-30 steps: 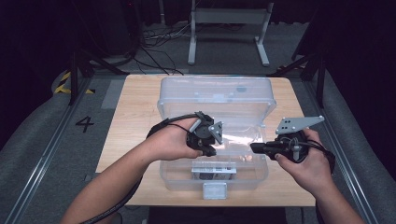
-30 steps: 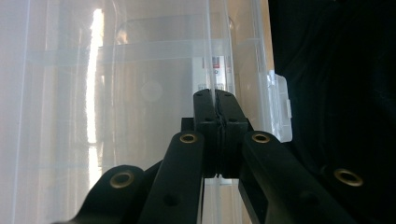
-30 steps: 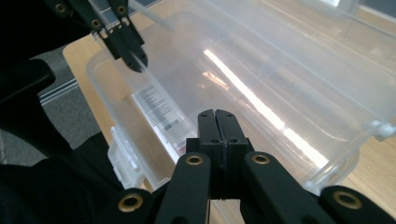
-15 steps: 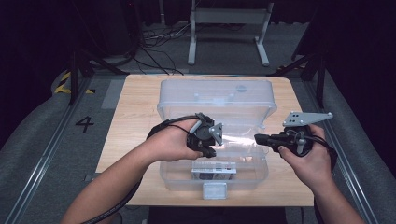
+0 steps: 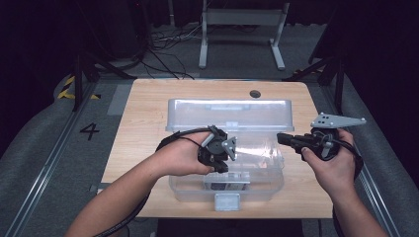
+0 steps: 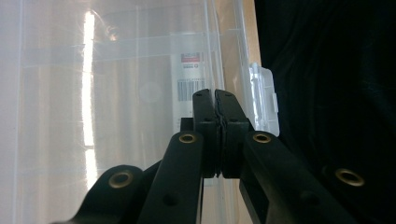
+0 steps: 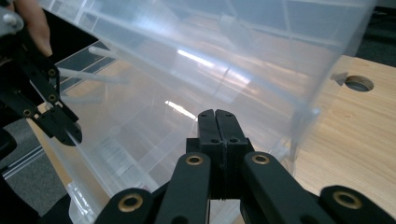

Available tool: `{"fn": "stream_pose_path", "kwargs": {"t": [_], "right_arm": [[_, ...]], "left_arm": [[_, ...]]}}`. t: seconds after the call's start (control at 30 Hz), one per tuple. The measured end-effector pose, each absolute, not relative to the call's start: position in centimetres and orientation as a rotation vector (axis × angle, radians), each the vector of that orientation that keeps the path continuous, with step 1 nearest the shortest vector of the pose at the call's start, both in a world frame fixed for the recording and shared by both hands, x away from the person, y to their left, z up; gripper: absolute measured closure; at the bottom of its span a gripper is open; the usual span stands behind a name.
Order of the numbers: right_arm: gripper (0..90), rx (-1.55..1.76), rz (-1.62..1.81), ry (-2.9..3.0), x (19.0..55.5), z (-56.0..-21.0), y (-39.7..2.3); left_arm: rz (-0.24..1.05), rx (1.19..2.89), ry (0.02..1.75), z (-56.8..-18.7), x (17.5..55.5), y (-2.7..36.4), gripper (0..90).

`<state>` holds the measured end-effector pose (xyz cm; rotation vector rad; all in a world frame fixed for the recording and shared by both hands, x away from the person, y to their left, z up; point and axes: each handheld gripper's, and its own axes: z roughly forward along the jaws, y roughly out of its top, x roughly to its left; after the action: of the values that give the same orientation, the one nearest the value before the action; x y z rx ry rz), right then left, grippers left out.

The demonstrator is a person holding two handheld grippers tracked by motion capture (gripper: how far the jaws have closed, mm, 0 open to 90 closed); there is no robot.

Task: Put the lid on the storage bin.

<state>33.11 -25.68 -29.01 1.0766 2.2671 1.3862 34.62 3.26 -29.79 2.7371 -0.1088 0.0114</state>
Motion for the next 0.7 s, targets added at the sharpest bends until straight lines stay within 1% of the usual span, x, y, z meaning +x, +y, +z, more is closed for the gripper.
{"fn": "stream_pose_path", "kwargs": {"t": [0.07,0.1,0.17,0.2,0.23,0.27,0.4,0.7], "right_arm": [[90.0,1.079,1.39,2.256,33.1,-28.9,-25.8],[90.0,1.082,1.39,2.249,33.0,-28.9,-25.9],[90.0,1.083,1.397,2.242,33.0,-28.9,-26.0],[90.0,1.083,1.397,2.242,33.0,-28.9,-26.0],[90.0,1.086,1.398,2.24,33.0,-28.9,-26.1],[90.0,1.09,1.4,2.237,33.0,-28.9,-26.2],[90.0,1.09,1.399,2.24,33.0,-29.0,-26.2],[90.0,1.092,1.397,2.237,33.0,-28.9,-26.1]], "left_arm": [[0.008,2.731,-0.105,-29.9,34.5,3.3,86.8],[0.003,2.724,-0.102,-29.9,34.4,3.3,84.5],[-0.008,2.714,-0.091,-29.9,34.2,3.3,77.3],[-0.008,2.714,-0.091,-29.9,34.2,3.3,74.9],[-0.002,2.711,-0.091,-29.9,34.1,3.4,74.9],[-0.008,2.696,-0.077,-29.8,34.0,3.6,72.0],[-0.013,2.664,-0.063,-29.4,33.9,4.3,68.7],[-0.017,2.65,-0.015,-28.8,33.7,6.2,66.2]]}}
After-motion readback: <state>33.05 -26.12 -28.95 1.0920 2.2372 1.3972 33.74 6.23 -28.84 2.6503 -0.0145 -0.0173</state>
